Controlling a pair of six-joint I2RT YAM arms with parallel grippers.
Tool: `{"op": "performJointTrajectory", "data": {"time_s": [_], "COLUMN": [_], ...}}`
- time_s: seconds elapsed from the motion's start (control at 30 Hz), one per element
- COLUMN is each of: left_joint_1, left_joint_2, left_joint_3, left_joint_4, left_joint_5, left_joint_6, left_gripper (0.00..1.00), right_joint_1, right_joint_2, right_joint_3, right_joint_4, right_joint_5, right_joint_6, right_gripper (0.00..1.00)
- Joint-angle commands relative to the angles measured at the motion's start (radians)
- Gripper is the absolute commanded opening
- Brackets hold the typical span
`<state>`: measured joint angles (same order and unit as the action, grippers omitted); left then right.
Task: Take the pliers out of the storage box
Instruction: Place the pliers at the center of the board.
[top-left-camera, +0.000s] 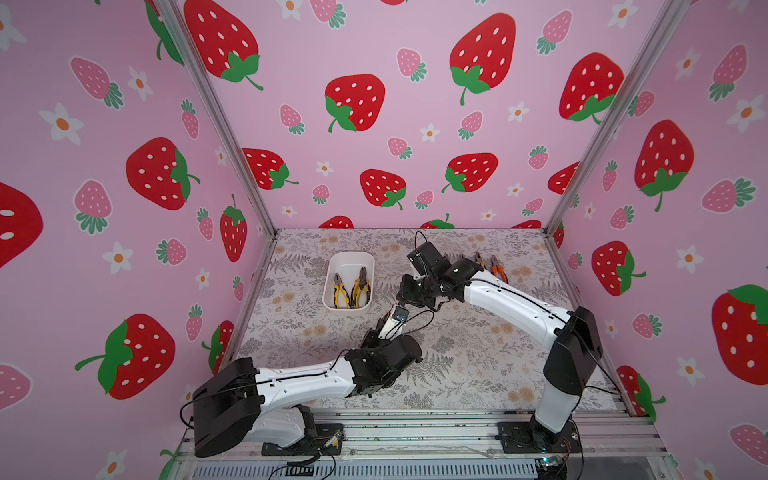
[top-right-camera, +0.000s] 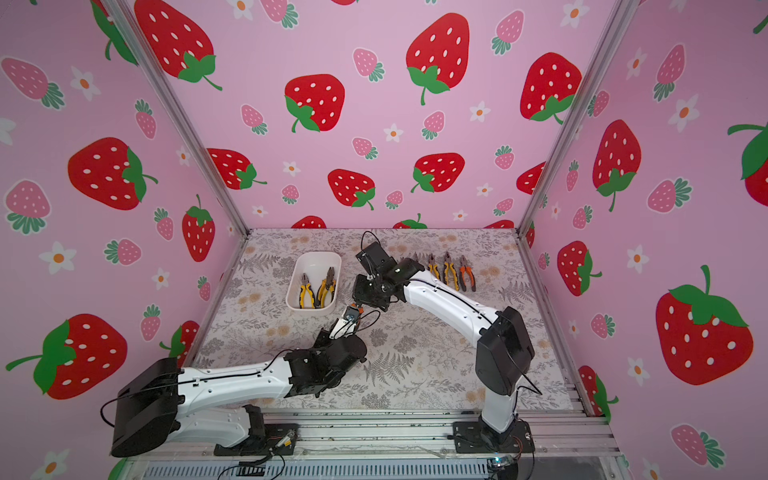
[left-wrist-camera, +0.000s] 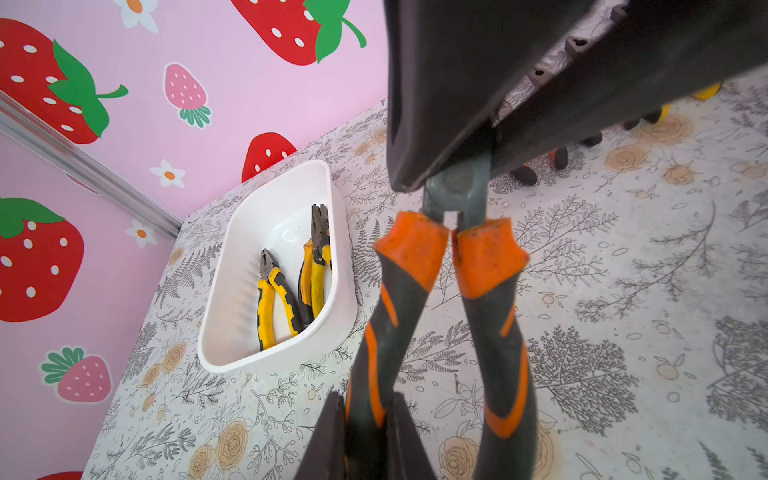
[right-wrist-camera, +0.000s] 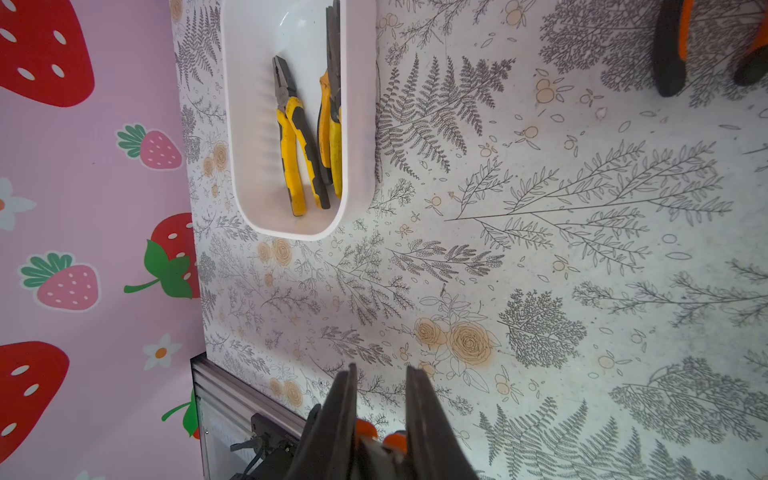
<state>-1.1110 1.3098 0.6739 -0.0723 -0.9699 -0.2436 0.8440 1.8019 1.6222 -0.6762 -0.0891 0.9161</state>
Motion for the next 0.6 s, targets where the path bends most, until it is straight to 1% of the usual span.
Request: {"op": "performJointTrajectory", "data": {"time_s": [0.0, 0.07, 0.13, 0.2, 0.23, 0.27, 0.4, 0.47, 0.57], "left_joint_1": [-0.016, -0.015, -0.015, -0.015, -0.015, -0.014, -0.012, 0.004, 0.090], "left_joint_2": [-0.034, -0.054, -0.069, -0.083, -0.093, -0.103, -0.133, -0.140, -0.146], "left_joint_3": [0.041, 0.023, 0.011, 0.002, -0.005, -0.012, -0.034, -0.037, -0.025], "left_joint_4": [0.053, 0.070, 0.077, 0.079, 0.082, 0.084, 0.096, 0.085, 0.032], "left_joint_5": [0.001, 0.007, 0.012, 0.010, 0.006, 0.001, -0.007, -0.001, 0.116], "left_joint_6": [0.018, 0.022, 0.024, 0.018, 0.015, 0.013, 0.002, -0.022, -0.075], "left_gripper": [0.17, 0.38, 0.51, 0.59, 0.66, 0.68, 0.69, 0.73, 0.73], "right_joint_1": [0.012, 0.007, -0.007, -0.032, -0.051, -0.072, -0.173, -0.231, -0.333], "right_joint_2": [-0.024, -0.030, -0.042, -0.059, -0.071, -0.084, -0.141, -0.169, -0.218], "right_joint_3": [-0.019, -0.019, -0.018, -0.014, -0.012, -0.012, -0.015, -0.013, -0.034], "right_joint_4": [0.007, 0.001, -0.015, -0.039, -0.054, -0.066, -0.102, -0.146, -0.175], "right_joint_5": [0.006, 0.033, 0.066, 0.110, 0.134, 0.151, 0.181, 0.206, 0.225], "right_joint_6": [-0.048, -0.069, -0.094, -0.123, -0.139, -0.154, -0.215, -0.269, -0.365], "right_gripper": [0.00, 0.00, 0.00, 0.00, 0.00, 0.00, 0.00, 0.00, 0.00]}}
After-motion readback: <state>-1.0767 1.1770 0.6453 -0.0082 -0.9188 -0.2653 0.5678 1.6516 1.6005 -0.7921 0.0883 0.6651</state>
